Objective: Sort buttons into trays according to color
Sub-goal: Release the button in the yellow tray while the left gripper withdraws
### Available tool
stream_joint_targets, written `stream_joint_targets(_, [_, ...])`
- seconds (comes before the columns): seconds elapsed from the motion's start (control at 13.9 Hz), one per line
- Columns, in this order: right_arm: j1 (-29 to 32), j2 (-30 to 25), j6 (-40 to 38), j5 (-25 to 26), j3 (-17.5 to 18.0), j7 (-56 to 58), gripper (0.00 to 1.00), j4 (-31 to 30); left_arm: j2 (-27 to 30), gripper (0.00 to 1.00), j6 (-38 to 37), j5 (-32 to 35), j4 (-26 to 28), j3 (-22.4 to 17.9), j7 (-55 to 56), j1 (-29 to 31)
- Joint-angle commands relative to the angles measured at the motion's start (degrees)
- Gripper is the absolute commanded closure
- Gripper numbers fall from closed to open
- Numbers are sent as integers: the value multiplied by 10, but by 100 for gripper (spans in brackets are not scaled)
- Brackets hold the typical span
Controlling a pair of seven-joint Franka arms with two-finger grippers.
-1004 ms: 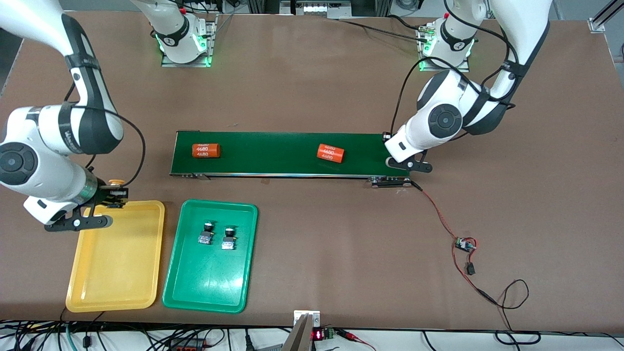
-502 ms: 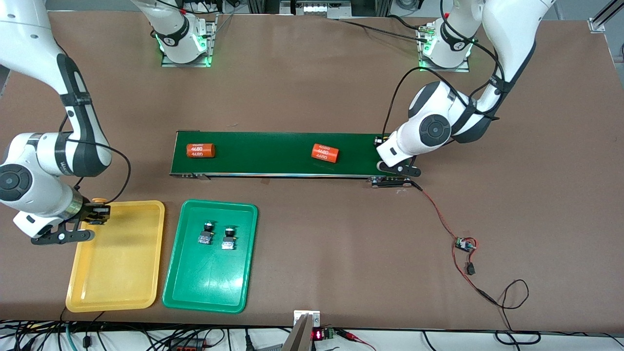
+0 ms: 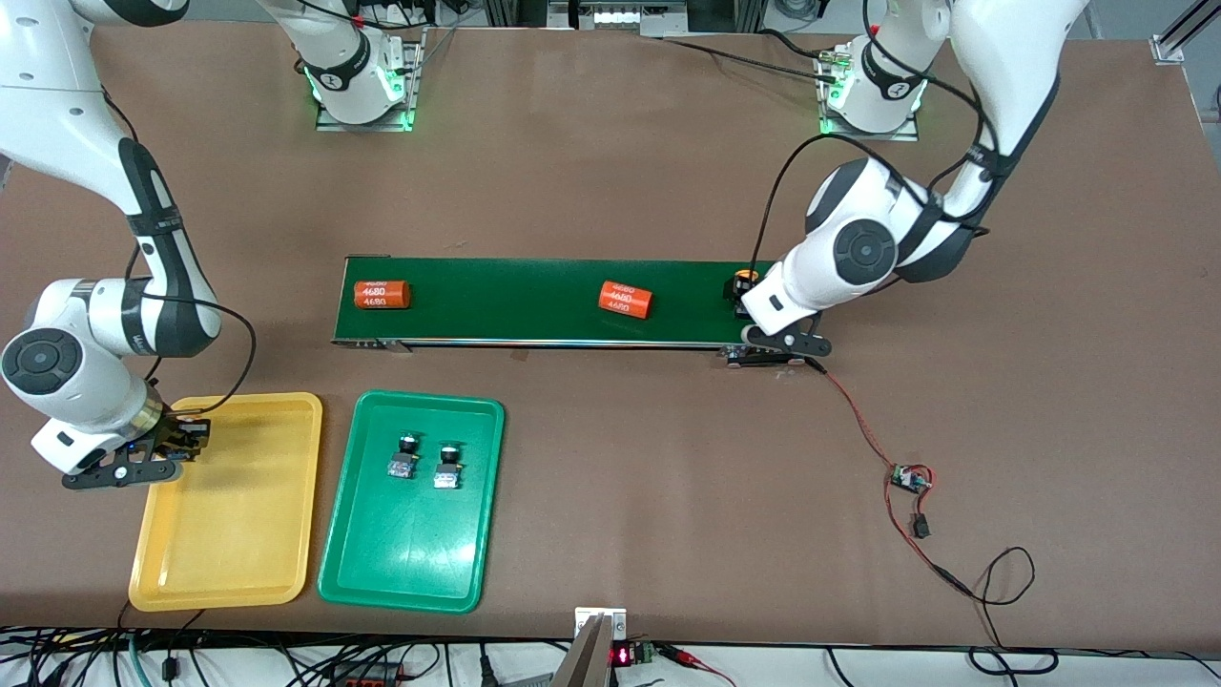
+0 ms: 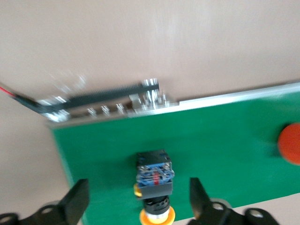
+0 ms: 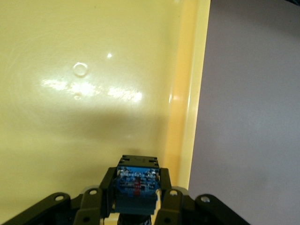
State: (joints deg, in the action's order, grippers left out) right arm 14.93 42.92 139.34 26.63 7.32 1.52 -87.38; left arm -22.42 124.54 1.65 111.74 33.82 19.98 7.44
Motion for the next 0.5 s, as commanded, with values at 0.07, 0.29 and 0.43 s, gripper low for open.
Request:
stream_joint_targets(0.07, [5,24,61,11,-15,9,65,0,57,0,-98,-4,-86,-84,-7,-6])
stream_joint_targets(0.29, [3,32,77,11,-18,8,62,-1,71,0,-144,-4,-146,-138,-5,-7])
stream_joint_targets(0.43, [2,33,77,11,-18,3,51,-1,86,0,-175,-3,-174,-173,-9,-6])
